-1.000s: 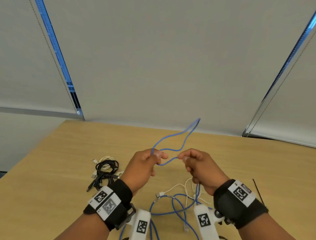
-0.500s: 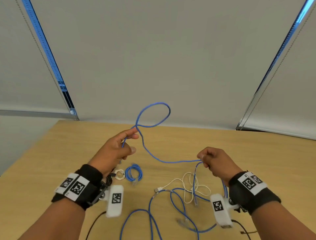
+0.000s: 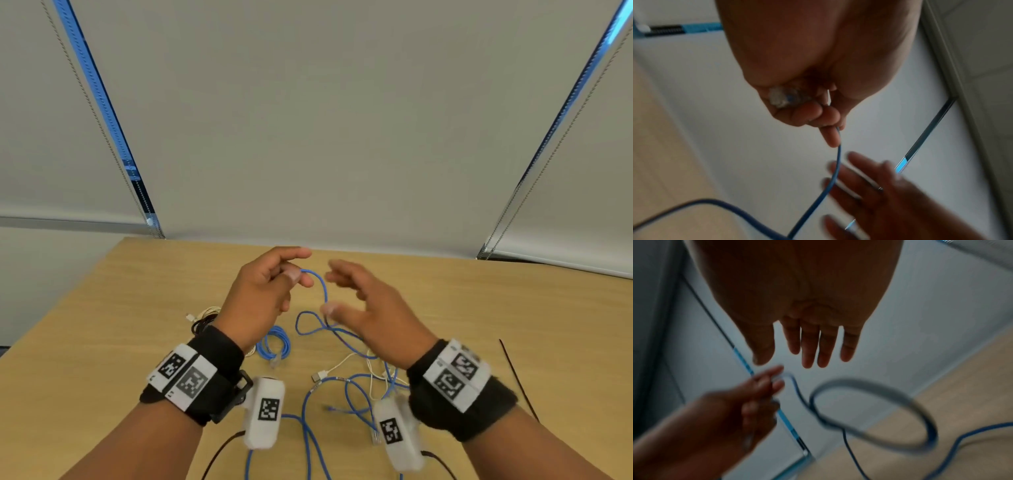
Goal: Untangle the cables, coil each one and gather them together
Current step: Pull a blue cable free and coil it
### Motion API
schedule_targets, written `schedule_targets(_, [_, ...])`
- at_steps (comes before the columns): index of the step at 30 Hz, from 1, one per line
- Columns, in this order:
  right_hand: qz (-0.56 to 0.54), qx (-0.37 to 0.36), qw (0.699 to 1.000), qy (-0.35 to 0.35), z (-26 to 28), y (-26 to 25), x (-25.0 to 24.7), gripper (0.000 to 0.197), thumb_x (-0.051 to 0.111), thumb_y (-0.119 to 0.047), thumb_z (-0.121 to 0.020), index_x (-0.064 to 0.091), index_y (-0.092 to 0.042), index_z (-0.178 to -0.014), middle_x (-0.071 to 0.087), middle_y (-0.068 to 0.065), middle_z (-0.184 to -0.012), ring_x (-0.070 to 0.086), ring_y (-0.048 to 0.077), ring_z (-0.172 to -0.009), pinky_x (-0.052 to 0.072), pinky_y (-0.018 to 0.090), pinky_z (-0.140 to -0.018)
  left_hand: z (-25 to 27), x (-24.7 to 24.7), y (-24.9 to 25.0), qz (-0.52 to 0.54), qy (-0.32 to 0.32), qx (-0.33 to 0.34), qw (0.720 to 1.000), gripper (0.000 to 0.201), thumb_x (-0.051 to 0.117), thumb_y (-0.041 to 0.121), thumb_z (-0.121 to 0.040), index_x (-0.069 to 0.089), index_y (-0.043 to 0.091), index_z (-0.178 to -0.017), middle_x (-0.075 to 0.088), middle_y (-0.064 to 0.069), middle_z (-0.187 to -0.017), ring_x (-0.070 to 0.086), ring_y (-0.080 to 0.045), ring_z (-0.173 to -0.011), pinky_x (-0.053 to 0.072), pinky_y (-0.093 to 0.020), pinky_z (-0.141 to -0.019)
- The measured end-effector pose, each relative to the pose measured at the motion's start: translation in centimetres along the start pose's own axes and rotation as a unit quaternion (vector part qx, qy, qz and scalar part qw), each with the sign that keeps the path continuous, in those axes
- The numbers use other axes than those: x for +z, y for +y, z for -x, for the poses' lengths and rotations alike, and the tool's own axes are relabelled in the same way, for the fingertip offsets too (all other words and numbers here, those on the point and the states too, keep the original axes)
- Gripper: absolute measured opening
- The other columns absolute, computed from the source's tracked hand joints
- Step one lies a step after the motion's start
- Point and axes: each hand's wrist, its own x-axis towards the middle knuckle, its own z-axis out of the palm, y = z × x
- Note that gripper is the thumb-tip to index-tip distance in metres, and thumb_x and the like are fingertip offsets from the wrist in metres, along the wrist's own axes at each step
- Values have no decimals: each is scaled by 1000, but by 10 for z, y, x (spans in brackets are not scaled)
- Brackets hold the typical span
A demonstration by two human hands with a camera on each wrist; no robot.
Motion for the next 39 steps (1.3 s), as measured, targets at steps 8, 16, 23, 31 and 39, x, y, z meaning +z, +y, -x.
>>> schedule_targets(8, [-61, 81, 991, -87, 3, 23, -20, 22, 57, -11, -96, 75, -25, -99, 71, -2, -77, 67, 16, -62, 55, 32, -61, -9, -36, 6, -10, 114, 21, 993, 29, 55, 4, -99, 73, 25, -108, 77, -5, -83, 38, -10, -48, 35, -20, -44])
schedule_targets(16, [-256, 143, 949, -119, 9, 42, -54, 43, 50, 4, -97, 70, -26, -120, 74, 10, -111, 67, 21, -78, 48, 28, -61, -6, -54, -35, -30, 178, -41, 983, 28, 54, 7, -101, 73, 25, -108, 76, -4, -82, 38, -9, -47, 37, -19, -44])
schedule_targets(23, [34, 122, 985, -115, 15, 48, -64, 36, 64, -2, -90, 72, -31, -111, 71, -5, -87, 64, 7, -80, 54, 31, -81, -11, -82, -47, -98, 252, -54, 961, 21, 55, 18, -101, 74, 26, -95, 68, 6, -68, 47, -7, -46, 42, -28, -54])
schedule_targets(31, [-367, 170, 912, 67, 14, 51, -69, 20, 52, -26, -103, 65, -11, -99, 37, 0, -60, 41, 15, -49, 55, 35, -58, -3, -69, -32, 197, 99, -213, 952, 29, 46, 27, -106, 54, 16, -80, 59, -3, -65, 54, -15, -50, 46, -24, -46])
schedule_targets(39, [-46, 162, 985, -42, 27, 62, -35, 21, 56, -34, -100, 74, -26, -91, 47, -17, -52, 35, 4, -45, 29, 18, -46, -8, -39, 15, 529, 65, -32, 846, 32, 40, 33, -106, 58, 17, -86, 71, -11, -127, 63, -26, -127, 52, -48, -103])
